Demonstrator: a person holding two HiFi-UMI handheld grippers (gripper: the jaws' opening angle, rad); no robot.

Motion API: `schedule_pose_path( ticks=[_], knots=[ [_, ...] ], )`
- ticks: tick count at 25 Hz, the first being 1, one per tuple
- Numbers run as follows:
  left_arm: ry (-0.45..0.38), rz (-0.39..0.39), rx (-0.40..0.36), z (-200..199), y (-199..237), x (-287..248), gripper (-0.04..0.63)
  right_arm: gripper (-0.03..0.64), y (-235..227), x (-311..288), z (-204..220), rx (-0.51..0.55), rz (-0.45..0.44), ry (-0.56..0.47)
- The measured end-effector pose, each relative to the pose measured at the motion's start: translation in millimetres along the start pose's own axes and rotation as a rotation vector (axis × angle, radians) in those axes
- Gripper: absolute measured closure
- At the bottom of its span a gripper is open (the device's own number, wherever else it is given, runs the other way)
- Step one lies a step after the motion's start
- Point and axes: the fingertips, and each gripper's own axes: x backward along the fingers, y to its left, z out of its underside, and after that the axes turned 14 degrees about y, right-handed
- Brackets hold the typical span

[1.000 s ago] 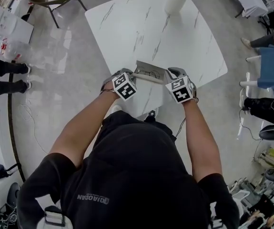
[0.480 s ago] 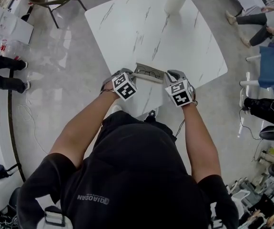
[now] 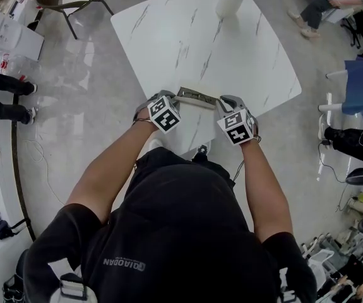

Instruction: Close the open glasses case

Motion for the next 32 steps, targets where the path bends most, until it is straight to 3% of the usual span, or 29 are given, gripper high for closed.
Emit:
schedule_pose_path(
  ticks=[32],
  knots=[
    [-0.006,-0.001,0.007,-0.2,-0.5,2.6,0.506,0.572,29.4,-9.4,19.8,0.077,-0.010,0.049]
  ],
)
